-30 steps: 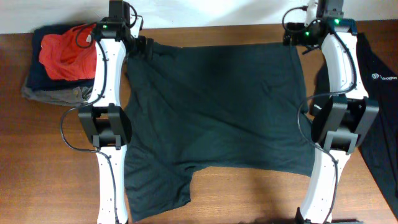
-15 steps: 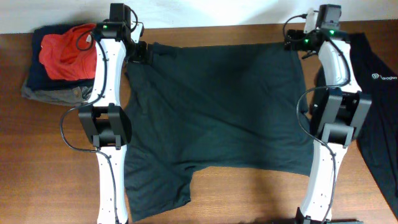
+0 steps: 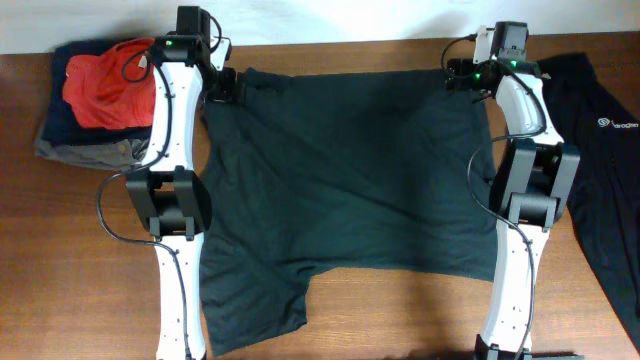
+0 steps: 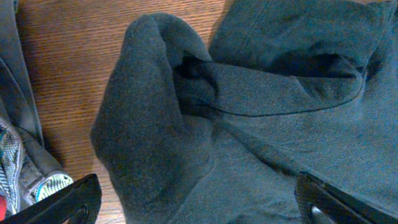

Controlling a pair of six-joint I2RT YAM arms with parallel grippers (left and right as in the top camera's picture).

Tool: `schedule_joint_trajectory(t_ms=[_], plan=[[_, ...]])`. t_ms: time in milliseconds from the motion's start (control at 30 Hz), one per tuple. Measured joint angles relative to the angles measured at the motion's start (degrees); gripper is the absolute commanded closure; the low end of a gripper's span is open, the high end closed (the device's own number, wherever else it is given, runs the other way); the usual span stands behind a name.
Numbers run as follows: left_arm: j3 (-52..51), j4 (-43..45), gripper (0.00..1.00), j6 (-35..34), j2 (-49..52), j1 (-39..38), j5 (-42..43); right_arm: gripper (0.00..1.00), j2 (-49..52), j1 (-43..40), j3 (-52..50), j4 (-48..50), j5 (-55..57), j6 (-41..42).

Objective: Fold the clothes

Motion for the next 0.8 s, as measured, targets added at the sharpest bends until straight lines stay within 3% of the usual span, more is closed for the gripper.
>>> schedule_joint_trajectory(t_ms=[300, 433, 733, 800], plan=[[0.0, 0.04, 0.01, 0.0, 0.0, 0.0, 0.22, 0.0, 0.57, 0.02, 0.22, 0.7, 0.0, -0.02], [0.0, 0.04, 0.01, 0.0, 0.0, 0.0, 0.44, 0.12, 0.98, 0.28, 0.63, 1.03, 0.33, -0.37], [-0.02, 0.04, 0.01, 0.0, 0.0, 0.0, 0.44, 0.16, 1.38, 1.81, 0.83, 1.29, 4.85, -0.39], [-0.02, 0.04, 0.01, 0.0, 0.0, 0.0, 0.44, 0.22, 1.38, 1.99, 0.9, 1.09, 5.42, -0.17]])
